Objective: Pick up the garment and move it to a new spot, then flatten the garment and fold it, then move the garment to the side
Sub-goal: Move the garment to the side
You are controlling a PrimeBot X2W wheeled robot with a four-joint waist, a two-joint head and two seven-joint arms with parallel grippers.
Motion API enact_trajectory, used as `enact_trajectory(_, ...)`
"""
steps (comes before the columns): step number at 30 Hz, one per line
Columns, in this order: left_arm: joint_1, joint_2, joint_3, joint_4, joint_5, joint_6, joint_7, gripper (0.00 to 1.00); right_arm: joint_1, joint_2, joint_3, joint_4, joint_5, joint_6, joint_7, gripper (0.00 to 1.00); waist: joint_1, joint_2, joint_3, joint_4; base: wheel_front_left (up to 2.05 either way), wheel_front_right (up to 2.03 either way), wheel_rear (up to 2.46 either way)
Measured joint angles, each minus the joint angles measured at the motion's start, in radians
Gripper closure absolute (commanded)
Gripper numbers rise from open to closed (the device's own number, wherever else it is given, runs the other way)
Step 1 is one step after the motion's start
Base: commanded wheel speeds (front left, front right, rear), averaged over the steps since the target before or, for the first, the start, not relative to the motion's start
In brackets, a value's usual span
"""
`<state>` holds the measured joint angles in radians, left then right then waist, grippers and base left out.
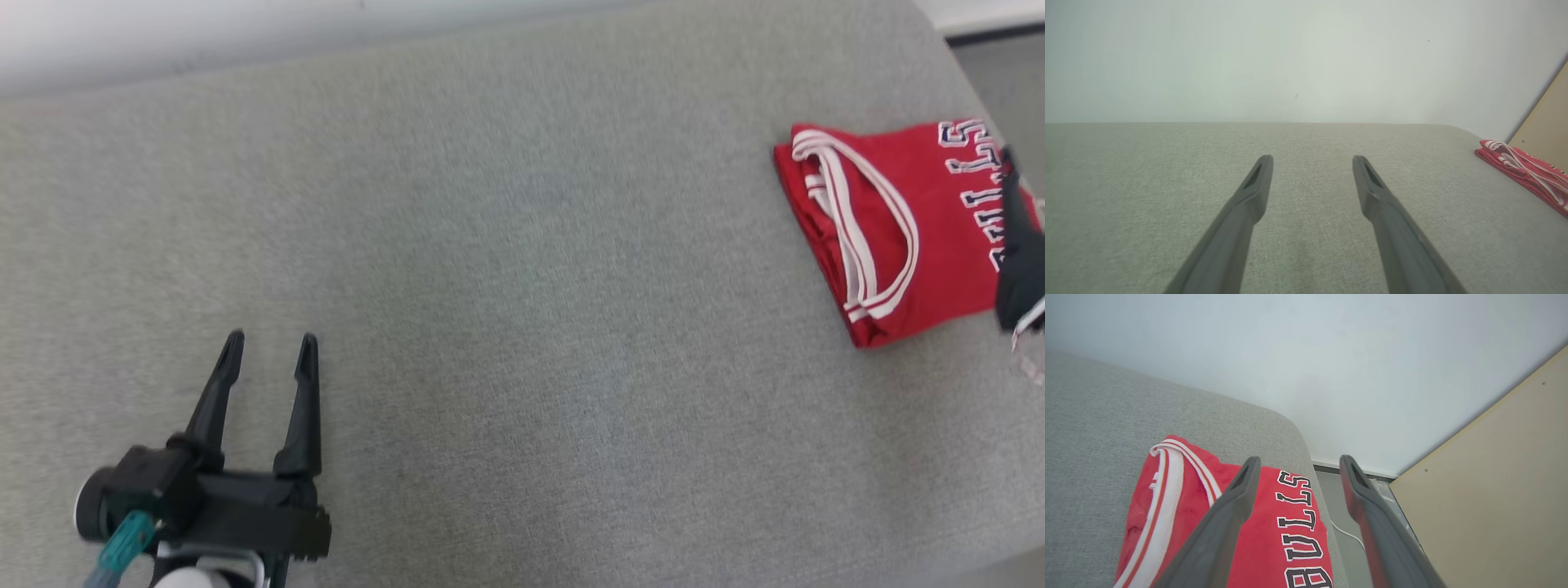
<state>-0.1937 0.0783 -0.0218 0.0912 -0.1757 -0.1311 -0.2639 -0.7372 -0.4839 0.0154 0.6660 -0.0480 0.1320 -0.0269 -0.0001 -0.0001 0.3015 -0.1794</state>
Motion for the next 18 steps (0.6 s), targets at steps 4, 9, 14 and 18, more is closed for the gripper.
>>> enact_trajectory(4,0.053,-0.009,0.031,0.012,-0.003,0.0,0.0,0.0,0.119,0.057,-0.042,-0.089,0.045,0.0,-0.051,0.0,-0.0001,0.0,-0.061,0.015,0.0,0.0,0.0)
enact_trajectory(9,0.121,-0.014,0.061,0.021,-0.003,0.0,0.0,0.0,0.275,0.125,-0.046,-0.221,0.107,0.0,-0.08,0.0,-0.0001,-0.0001,-0.139,0.037,0.0,0.0,0.0)
enact_trajectory(14,0.204,-0.022,0.09,0.028,-0.001,0.001,0.0,0.0,0.456,0.203,-0.033,-0.333,0.163,0.0,-0.096,0.0,-0.0002,-0.0001,-0.23,0.075,0.0,0.0,0.0)
enact_trajectory(18,0.241,-0.023,0.113,0.029,-0.001,0.002,0.0,0.0,0.511,0.252,0.024,-0.36,0.164,0.0,-0.096,0.0,-0.0003,-0.0002,-0.279,0.101,0.0,0.0,0.0)
